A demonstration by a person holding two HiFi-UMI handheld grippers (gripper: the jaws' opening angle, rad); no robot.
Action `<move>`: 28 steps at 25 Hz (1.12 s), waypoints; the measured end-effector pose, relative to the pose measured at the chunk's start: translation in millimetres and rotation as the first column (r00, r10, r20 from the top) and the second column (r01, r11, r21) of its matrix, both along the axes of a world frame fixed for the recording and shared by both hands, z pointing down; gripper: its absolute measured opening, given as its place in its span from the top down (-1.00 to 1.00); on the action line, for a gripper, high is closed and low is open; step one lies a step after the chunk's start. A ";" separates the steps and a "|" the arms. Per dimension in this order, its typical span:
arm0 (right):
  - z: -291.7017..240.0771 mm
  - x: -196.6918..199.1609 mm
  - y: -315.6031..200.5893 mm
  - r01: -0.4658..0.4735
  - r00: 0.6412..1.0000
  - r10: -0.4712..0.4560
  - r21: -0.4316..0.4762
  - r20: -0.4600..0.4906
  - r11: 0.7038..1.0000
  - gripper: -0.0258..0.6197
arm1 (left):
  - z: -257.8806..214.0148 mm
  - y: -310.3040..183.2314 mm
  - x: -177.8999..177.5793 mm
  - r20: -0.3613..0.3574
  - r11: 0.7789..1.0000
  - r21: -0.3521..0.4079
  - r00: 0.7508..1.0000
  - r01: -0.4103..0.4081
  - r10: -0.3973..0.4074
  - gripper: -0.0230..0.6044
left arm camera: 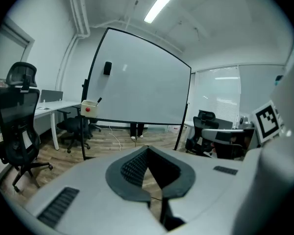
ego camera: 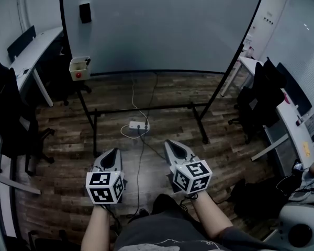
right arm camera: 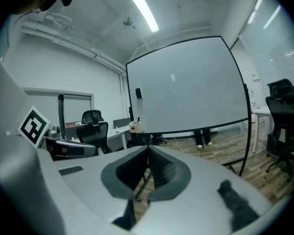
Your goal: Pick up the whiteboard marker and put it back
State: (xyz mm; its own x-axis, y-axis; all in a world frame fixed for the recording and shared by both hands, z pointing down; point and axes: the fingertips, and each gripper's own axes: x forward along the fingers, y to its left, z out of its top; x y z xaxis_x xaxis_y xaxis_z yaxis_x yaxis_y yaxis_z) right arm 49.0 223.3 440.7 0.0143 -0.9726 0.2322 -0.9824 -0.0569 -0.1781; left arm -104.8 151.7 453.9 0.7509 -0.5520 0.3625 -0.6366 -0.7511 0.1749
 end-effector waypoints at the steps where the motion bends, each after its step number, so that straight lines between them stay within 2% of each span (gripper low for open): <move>1: -1.0 0.0 0.0 -0.002 1.000 0.002 0.008 0.000 1.000 0.85 | -0.4 -0.9 -1.4 -0.008 1.000 -0.004 1.000 0.005 -0.005 0.89; 7: -3.8 2.6 -13.7 0.019 1.000 -0.019 0.041 0.017 0.999 0.85 | -2.8 -10.8 -1.3 -0.023 1.000 -0.007 1.000 0.016 -0.017 0.89; 13: 14.4 8.2 -42.1 0.050 0.998 -0.051 0.021 0.043 0.999 0.85 | 5.4 -32.2 5.6 0.004 0.999 -0.009 0.999 0.033 -0.033 0.89; 18: 19.0 26.2 -82.3 0.085 0.994 -0.087 0.028 0.071 0.996 0.85 | 8.7 -64.5 21.3 0.024 0.998 -0.011 0.998 0.063 -0.062 0.89; 28: 7.3 73.8 -185.5 0.228 0.969 -0.230 0.035 0.088 0.973 0.85 | 1.5 -148.9 66.2 0.071 0.992 0.005 0.989 0.127 -0.127 0.89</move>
